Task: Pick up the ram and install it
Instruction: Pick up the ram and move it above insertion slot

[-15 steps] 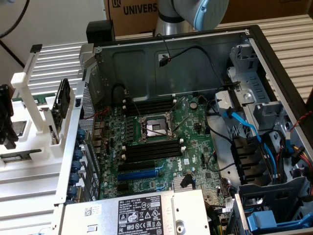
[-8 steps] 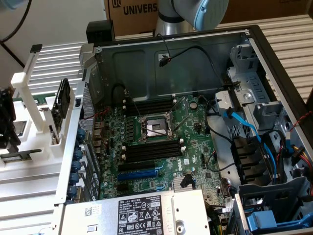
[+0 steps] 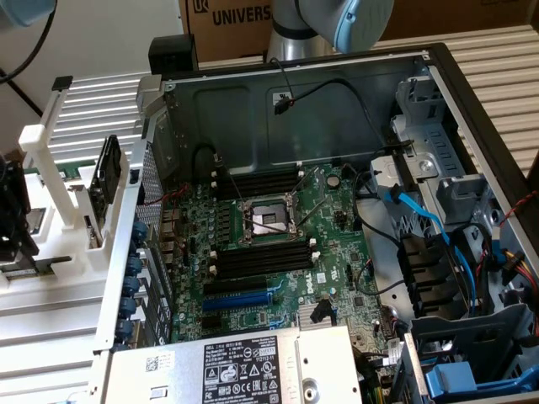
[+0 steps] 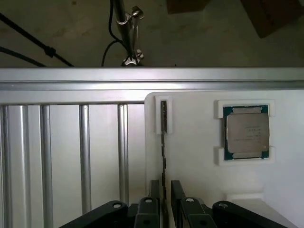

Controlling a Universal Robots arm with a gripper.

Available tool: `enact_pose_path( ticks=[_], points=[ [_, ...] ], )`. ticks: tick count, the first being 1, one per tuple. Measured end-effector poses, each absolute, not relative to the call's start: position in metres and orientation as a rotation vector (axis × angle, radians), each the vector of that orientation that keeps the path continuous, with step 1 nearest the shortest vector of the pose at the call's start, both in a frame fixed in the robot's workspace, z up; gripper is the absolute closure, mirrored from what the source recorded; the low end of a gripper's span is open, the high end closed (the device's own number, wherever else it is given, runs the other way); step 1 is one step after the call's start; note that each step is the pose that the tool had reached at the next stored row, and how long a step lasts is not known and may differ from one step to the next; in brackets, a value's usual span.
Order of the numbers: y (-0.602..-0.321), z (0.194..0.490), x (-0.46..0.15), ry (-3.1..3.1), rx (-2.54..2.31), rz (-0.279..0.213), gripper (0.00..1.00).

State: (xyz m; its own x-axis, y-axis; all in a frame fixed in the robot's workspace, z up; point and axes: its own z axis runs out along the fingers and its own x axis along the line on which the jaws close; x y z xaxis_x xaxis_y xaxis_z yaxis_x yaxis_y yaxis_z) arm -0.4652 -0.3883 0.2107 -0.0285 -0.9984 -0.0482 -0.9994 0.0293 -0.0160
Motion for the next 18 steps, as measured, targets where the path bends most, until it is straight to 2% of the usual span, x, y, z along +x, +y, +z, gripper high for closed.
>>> enact_pose_path(
  ticks=[18],
  points=[
    [-0.388, 0.199, -0.459, 2.190, -2.185, 0.032, 0.76]
  ],
)
